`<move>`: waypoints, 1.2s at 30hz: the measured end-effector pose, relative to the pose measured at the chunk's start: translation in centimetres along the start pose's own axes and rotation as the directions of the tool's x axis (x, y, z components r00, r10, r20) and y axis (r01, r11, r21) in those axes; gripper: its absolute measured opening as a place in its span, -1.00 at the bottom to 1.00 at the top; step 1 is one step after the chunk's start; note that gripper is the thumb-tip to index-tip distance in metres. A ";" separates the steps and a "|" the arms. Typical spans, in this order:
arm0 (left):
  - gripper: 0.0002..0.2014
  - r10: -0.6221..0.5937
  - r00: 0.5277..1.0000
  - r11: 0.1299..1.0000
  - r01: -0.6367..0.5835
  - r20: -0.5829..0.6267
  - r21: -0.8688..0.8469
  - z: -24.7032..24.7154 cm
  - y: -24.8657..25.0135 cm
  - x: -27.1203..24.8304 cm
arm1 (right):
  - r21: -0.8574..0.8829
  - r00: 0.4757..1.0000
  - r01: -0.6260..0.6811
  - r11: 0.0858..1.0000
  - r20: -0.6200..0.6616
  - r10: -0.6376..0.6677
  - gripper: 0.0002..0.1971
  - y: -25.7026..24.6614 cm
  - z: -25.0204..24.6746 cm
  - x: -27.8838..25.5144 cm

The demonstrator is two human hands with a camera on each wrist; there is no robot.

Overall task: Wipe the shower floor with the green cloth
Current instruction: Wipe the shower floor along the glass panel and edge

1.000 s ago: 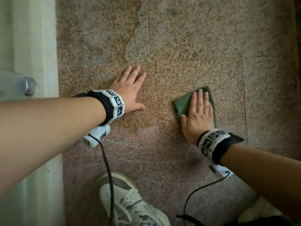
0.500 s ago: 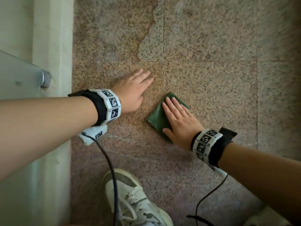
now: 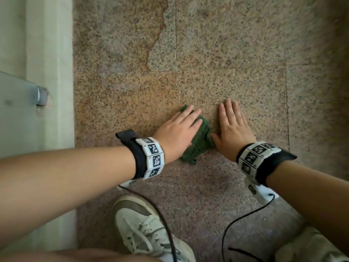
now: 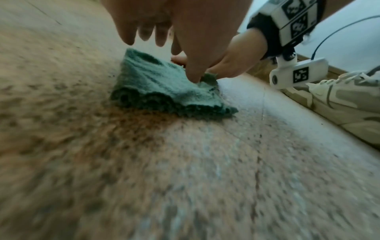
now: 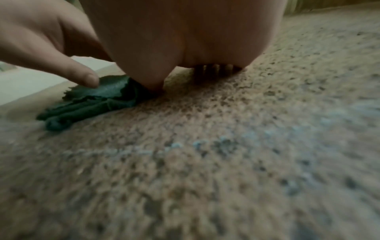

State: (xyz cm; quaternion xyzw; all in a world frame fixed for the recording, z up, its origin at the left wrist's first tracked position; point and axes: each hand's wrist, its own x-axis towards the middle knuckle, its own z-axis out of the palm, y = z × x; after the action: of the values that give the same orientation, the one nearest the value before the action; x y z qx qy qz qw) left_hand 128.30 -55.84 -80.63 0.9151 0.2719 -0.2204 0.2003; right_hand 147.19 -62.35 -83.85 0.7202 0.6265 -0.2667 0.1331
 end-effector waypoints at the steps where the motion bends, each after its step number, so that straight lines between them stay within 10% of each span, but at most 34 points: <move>1: -0.27 -0.017 0.999 1.000 0.017 0.028 -0.023 0.6 0.0 -0.4 | -0.005 1.000 0.005 1.000 0.003 -0.005 -0.12 0.2 0.2 -0.1; 17: -0.31 0.066 0.997 0.985 -0.070 0.034 0.156 2.5 -0.6 1.3 | -0.045 0.999 -0.012 0.999 0.039 0.014 -0.12 0.3 0.5 0.1; 26: -0.23 -0.120 0.992 0.990 0.116 0.047 0.079 4.6 -3.2 -2.3 | -0.042 1.000 -0.012 0.999 -0.001 0.012 -0.06 0.5 1.0 0.4; 36: -0.26 -0.689 0.721 0.708 0.691 0.074 -0.143 8.1 -12.1 -13.0 | -0.066 0.992 -0.001 0.998 -0.124 -0.008 0.00 1.0 2.6 0.9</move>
State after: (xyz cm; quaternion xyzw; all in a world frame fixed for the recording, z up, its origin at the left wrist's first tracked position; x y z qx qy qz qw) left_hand 108.97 -55.75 -83.66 0.7264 0.6092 -0.2635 0.1782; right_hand 147.65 -63.12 -86.62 0.7295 0.6433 -0.2008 0.1171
